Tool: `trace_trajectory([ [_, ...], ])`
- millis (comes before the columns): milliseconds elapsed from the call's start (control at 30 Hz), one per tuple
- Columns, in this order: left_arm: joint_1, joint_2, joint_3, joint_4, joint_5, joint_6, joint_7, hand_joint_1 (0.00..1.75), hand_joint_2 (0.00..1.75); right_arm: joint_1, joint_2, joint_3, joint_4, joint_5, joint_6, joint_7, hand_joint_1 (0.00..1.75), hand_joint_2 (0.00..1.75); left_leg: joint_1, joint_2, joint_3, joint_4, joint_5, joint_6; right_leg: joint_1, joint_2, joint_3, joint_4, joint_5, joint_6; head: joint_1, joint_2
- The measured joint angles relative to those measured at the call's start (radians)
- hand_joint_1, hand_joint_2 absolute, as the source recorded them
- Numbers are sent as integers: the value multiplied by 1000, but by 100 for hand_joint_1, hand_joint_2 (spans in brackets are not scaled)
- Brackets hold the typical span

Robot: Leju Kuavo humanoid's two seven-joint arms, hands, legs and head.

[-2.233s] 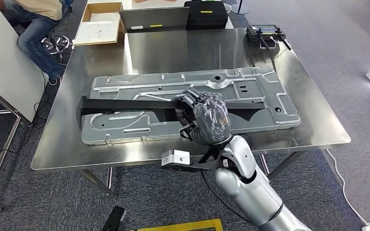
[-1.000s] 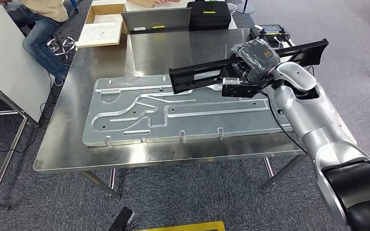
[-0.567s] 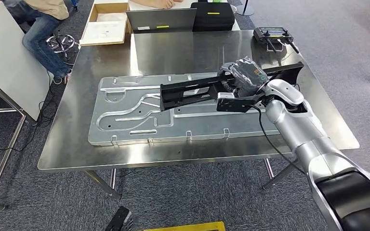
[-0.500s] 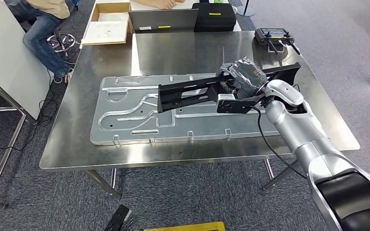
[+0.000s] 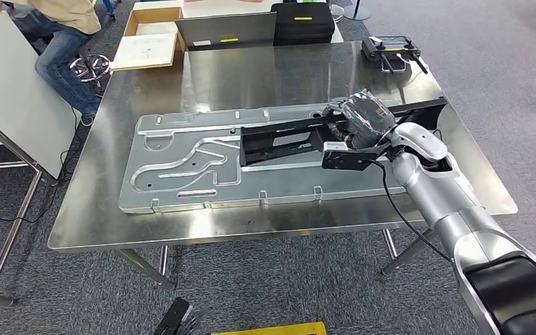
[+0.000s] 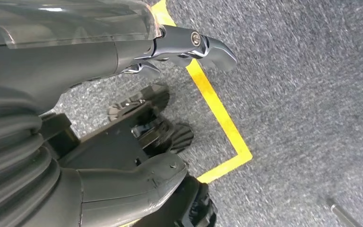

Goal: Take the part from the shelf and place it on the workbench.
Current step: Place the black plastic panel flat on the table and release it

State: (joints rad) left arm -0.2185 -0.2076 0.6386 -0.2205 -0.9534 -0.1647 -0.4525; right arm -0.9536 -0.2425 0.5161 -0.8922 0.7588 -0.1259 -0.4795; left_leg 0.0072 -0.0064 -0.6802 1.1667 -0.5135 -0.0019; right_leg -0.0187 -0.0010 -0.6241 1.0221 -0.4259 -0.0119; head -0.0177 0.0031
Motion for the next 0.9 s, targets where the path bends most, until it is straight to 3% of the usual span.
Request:
trace_trajectory([
  [67,3,2,0,0,-1,1,0,0,175,2,-7,-6,10,11,-38,0,0,0,1,0,-56,120,-45,-3,3,0,0,1,-1,-4,0,0],
  [100,5,2,0,0,-3,3,0,0,175,3,-11,-9,16,18,-56,0,0,0,2,0,-66,141,-44,-3,5,0,0,2,-2,-4,0,0],
  [133,6,4,-1,0,-4,5,0,0,131,3,-14,-12,21,24,-72,0,0,0,2,0,-58,123,-24,-1,6,1,0,3,-3,-4,0,0],
  [233,5,7,-3,0,1,1,-3,0,0,-1,-34,-29,31,45,-118,0,0,0,-3,0,31,-65,67,17,11,2,2,7,-7,0,0,0],
  [267,5,8,-3,0,6,-4,-5,0,0,-4,-42,-36,33,51,-130,0,0,0,-5,0,53,-111,79,22,13,1,1,8,-7,4,0,0],
  [333,6,10,-3,0,12,-11,-9,0,0,-11,-57,-47,34,61,-144,0,0,0,-9,0,68,-141,79,27,13,1,0,7,-6,14,0,0],
  [400,8,10,-3,0,14,-14,-12,0,0,-16,-70,-54,34,66,-145,0,0,87,-6,0,73,-151,86,34,13,1,1,6,-8,25,0,0],
  [467,6,11,-3,0,15,-15,-13,0,0,-22,-81,-60,33,68,-145,-1,0,175,0,2,79,-164,94,46,12,2,-19,55,-42,34,1,0],
  [533,5,11,-3,0,15,-16,-14,0,0,-26,-91,-65,33,68,-141,-1,0,175,0,2,79,-166,97,51,7,2,-74,174,-104,41,1,0],
  [600,7,11,-2,0,15,-16,-15,0,0,-24,-97,-66,34,68,-121,1,0,175,1,2,79,-165,96,51,3,1,-119,263,-131,47,1,0],
  [633,8,11,-2,0,15,-16,-15,0,0,-25,-99,-66,35,69,-106,7,0,175,1,2,78,-163,96,50,0,1,-118,259,-117,49,1,0],
  [667,8,11,-2,0,15,-16,-16,0,0,-27,-102,-66,35,74,-94,18,0,175,2,2,78,-160,94,48,-3,1,-98,217,-87,51,1,0],
  [733,7,11,-3,0,16,-14,-18,0,0,-39,-108,-66,36,101,-92,52,0,175,1,0,76,-150,88,39,-7,1,-31,86,-29,54,2,0],
  [800,7,12,-2,0,17,-11,-21,0,0,-56,-117,-66,46,177,-159,108,0,87,-3,-2,71,-143,84,29,-6,4,1,17,-11,48,1,0],
  [867,6,12,-2,0,19,-4,-23,0,0,-72,-126,-65,69,293,-282,182,0,0,-5,-3,69,-143,85,21,-3,6,-1,14,-11,36,1,0],
  [900,7,12,-2,0,19,0,-23,0,0,-78,-131,-65,82,355,-346,220,0,0,-4,-2,68,-140,82,17,-5,5,-1,13,-9,30,1,0],
])
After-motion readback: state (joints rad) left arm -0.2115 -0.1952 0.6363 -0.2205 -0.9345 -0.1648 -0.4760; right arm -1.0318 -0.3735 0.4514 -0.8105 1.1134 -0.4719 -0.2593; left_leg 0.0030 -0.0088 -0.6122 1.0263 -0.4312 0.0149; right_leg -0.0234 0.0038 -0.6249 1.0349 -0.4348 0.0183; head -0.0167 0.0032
